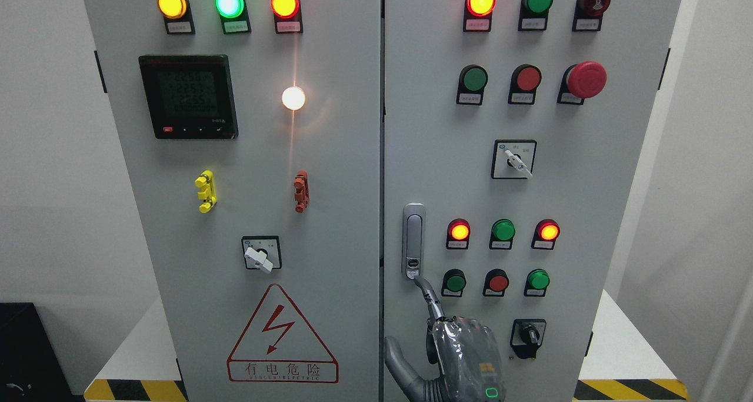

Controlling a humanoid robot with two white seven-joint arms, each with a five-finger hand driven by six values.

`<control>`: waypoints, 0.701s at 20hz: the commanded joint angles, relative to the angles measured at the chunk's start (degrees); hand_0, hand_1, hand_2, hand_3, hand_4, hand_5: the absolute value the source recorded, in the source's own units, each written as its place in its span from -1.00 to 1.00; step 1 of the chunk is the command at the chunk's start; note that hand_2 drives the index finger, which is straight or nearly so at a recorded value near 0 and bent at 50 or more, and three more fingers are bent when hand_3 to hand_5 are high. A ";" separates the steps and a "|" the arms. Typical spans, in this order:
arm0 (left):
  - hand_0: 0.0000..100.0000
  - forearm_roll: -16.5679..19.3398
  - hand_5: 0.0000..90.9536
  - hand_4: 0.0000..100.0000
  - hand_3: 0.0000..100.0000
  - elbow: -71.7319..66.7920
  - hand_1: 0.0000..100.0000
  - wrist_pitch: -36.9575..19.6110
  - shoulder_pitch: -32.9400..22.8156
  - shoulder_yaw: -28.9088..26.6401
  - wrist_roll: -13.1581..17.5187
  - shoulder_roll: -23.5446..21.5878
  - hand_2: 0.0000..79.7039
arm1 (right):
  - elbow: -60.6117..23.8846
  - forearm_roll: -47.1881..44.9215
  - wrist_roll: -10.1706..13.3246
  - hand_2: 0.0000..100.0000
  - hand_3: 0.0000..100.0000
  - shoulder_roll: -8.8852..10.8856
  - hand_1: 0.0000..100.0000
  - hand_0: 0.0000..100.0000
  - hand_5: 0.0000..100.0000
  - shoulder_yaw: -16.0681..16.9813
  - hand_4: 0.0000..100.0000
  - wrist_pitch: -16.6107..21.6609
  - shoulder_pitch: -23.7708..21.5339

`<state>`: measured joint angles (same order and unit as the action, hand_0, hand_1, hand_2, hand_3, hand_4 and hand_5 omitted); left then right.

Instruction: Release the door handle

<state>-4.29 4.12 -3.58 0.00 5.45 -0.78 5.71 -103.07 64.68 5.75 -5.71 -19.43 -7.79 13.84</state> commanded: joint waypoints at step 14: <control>-0.76 -0.02 -1.00 -1.00 -1.00 0.02 0.11 -0.03 -0.97 0.00 -0.01 0.00 -1.00 | 5.34 13.19 0.76 -0.99 1.00 0.08 -0.60 -0.12 1.00 0.89 1.00 -0.74 3.39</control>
<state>-4.30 4.12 -3.58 0.00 5.45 -0.78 5.71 -99.38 74.91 6.25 -5.68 -19.29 -8.48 16.63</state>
